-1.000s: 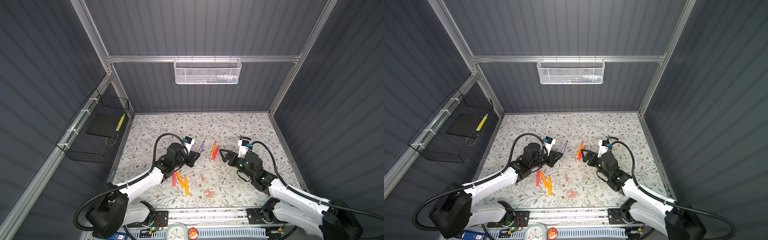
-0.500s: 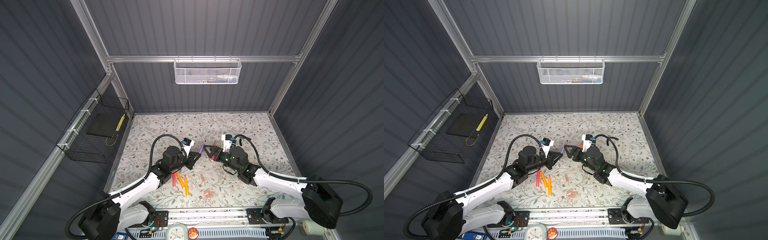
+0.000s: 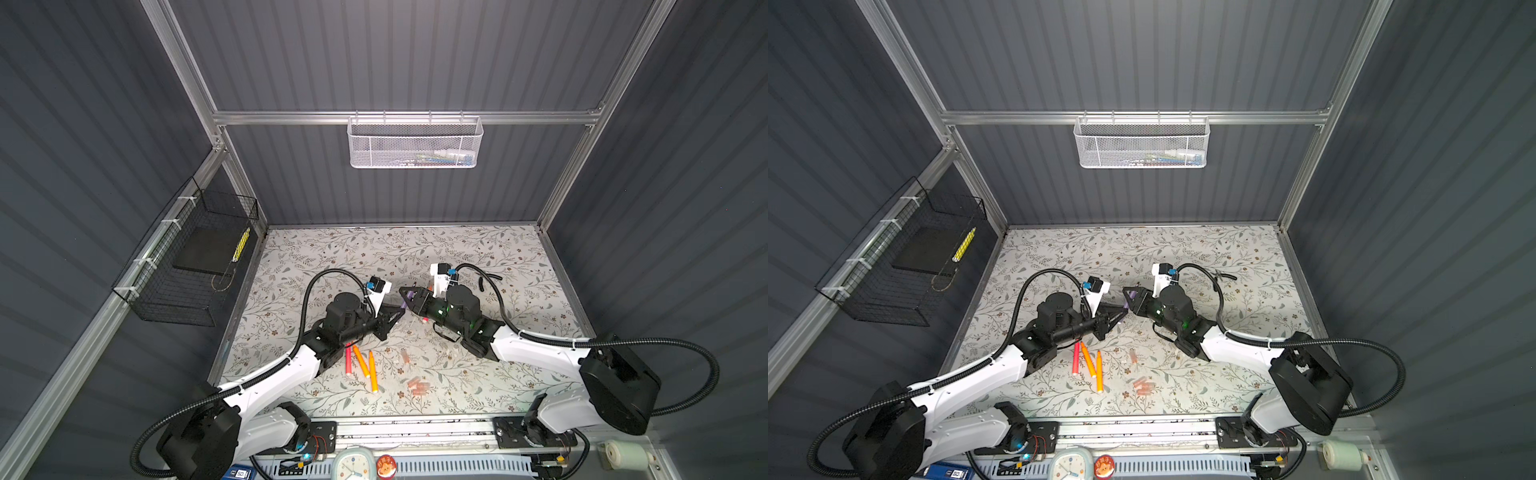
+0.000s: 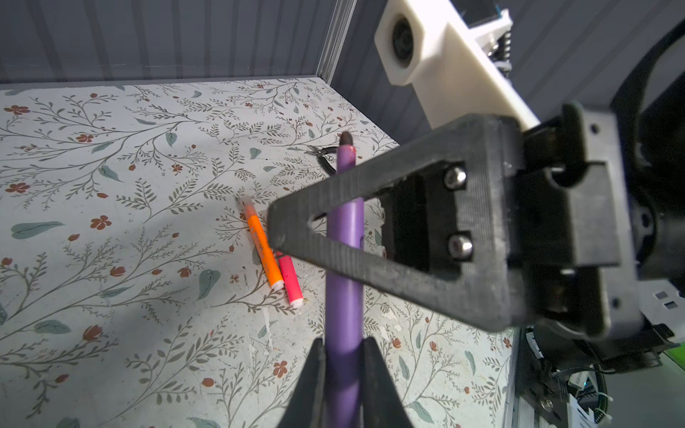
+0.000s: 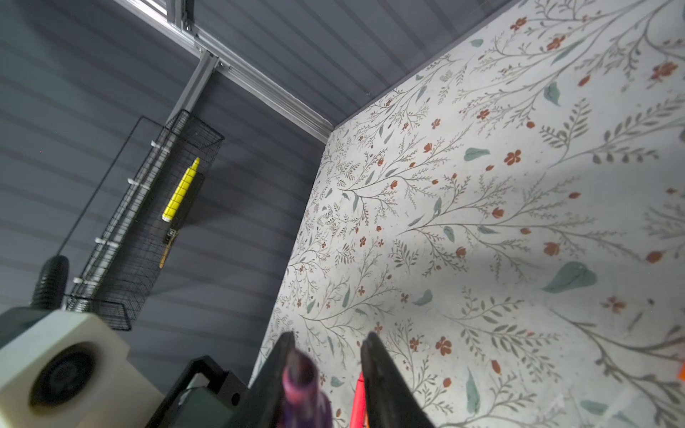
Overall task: Insert the pens into the pen caps
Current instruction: 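Close the right gripper near the purple marker tip while the left gripper holds it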
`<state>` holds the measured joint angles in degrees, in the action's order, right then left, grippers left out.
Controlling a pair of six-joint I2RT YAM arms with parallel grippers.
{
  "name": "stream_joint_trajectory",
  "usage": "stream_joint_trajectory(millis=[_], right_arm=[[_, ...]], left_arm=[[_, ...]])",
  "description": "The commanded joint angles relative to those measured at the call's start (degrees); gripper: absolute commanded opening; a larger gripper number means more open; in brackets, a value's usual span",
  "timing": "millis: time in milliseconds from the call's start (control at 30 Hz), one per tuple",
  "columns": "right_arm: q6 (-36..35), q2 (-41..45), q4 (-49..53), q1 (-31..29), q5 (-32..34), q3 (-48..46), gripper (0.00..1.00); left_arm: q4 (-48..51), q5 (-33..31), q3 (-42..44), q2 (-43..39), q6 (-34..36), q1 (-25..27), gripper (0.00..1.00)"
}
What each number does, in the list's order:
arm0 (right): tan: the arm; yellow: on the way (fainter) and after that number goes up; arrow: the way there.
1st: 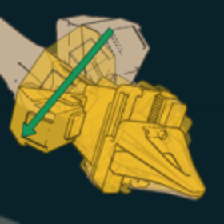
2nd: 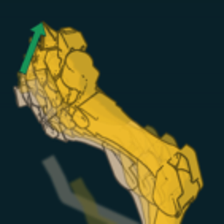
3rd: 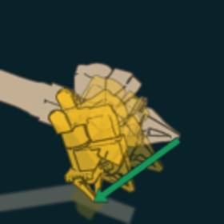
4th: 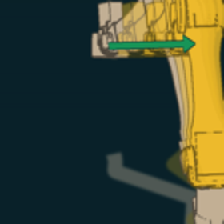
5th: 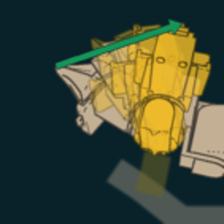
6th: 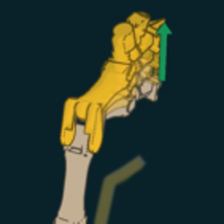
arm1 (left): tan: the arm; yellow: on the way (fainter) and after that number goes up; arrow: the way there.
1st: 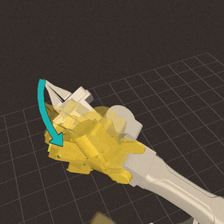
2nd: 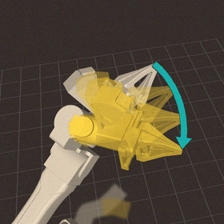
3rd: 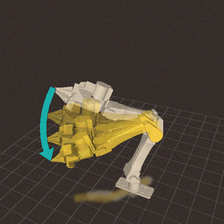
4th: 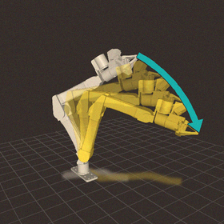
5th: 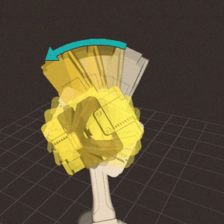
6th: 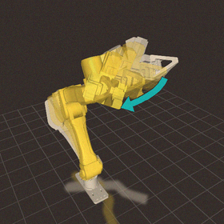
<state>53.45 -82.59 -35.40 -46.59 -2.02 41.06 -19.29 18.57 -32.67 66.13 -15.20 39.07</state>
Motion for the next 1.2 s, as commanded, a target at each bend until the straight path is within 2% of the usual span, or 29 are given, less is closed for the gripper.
stream_joint_trajectory(millis=[0,67,233,300,500,567,667,733,867,967,1067,1167], right_arm=[[0.5,-0.5,-0.1,-0.4,-0.4,1.2,0.19],[1.1,-0.7,-1.4,-0.5,-0.6,0.5,0.14],[1.2,0.1,-0.9,-1.0,-0.3,0.4,0.09],[0.8,0.6,-0.6,-1.3,-0.1,0.7,0.07],[0.7,0.5,-1.6,-2.8,0.9,0.6,0.05],[0.6,0.2,-1.3,-3.1,1.0,1.0,0.04],[0.3,0.0,-0.3,-3.3,1.3,1.7,0.04],[0.0,0.2,-0.2,-3.3,1.9,1.5,0.05],[0.4,0.7,-1.5,-3.3,3.0,0.2,0.07],[0.3,0.8,-1.4,-3.3,2.9,0.4,0.14],[-0.5,1.3,0.1,-3.3,3.0,0.9,0.33],[-2.0,3.0,2.6,-3.2,4.4,0.5,0.46]], left_arm=[[-0.3,1.7,0.3,0.4,1.7,0.4,0.00],[-0.5,1.7,0.3,1.1,1.4,0.5,0.03],[0.0,1.2,-0.6,2.2,1.7,0.5,0.27],[-0.6,1.8,-0.4,2.9,2.0,0.5,0.34],[-1.7,2.6,-1.1,5.7,1.6,0.5,0.43],[-1.6,3.0,-1.8,6.1,1.5,0.6,0.39],[-1.7,1.7,-1.9,5.8,1.4,0.6,0.09],[-1.4,0.7,-1.8,5.8,1.4,0.6,0.01],[-0.3,-2.1,-2.2,6.4,1.4,0.6,0.00],[0.5,-3.0,-2.7,6.3,1.3,0.6,0.00],[1.0,-5.1,-2.7,5.5,1.3,0.6,0.00],[2.3,-7.9,-2.5,5.2,1.3,0.6,0.00]])
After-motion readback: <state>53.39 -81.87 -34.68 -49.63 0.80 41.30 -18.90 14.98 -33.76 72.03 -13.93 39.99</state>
